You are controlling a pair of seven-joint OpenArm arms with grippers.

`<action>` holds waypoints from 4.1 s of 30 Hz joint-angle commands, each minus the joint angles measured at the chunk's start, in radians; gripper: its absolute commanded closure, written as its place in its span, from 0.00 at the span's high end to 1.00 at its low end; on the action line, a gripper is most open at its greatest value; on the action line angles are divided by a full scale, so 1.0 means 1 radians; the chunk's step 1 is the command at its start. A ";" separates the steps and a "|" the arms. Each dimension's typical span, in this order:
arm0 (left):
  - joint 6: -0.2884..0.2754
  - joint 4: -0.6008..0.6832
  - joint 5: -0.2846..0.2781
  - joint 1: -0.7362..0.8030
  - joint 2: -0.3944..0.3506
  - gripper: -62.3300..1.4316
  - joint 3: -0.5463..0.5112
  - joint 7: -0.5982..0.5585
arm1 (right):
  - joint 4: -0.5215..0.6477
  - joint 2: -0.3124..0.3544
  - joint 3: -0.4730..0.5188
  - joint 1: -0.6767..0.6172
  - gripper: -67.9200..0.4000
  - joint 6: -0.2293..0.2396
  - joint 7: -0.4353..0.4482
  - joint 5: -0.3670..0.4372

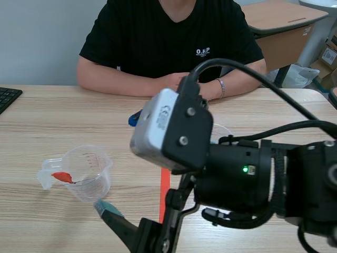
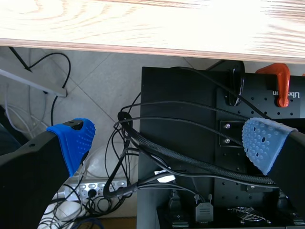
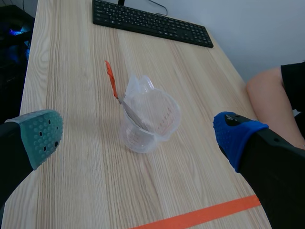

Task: Do the redox reaction experiment.
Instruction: 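Lift the metal plate out of the left beaker, then move the plate over the blue solution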

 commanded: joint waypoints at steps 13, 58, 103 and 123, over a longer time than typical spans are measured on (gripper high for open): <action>-0.002 0.014 -0.005 0.008 0.002 1.00 -0.003 -0.010 | -0.223 -0.178 -0.190 0.248 1.00 -0.015 0.020 -0.037; -0.002 0.014 -0.005 0.008 0.002 1.00 -0.003 -0.010 | -0.352 -0.278 -0.245 0.362 0.11 -0.034 0.038 -0.037; -0.006 0.014 -0.005 0.008 0.002 0.79 -0.003 -0.011 | 0.003 -0.269 -0.036 0.404 0.03 0.024 -0.475 0.371; -0.014 0.014 -0.005 0.008 0.002 0.10 -0.003 -0.011 | 0.109 0.074 0.240 0.399 0.03 0.066 -0.500 0.649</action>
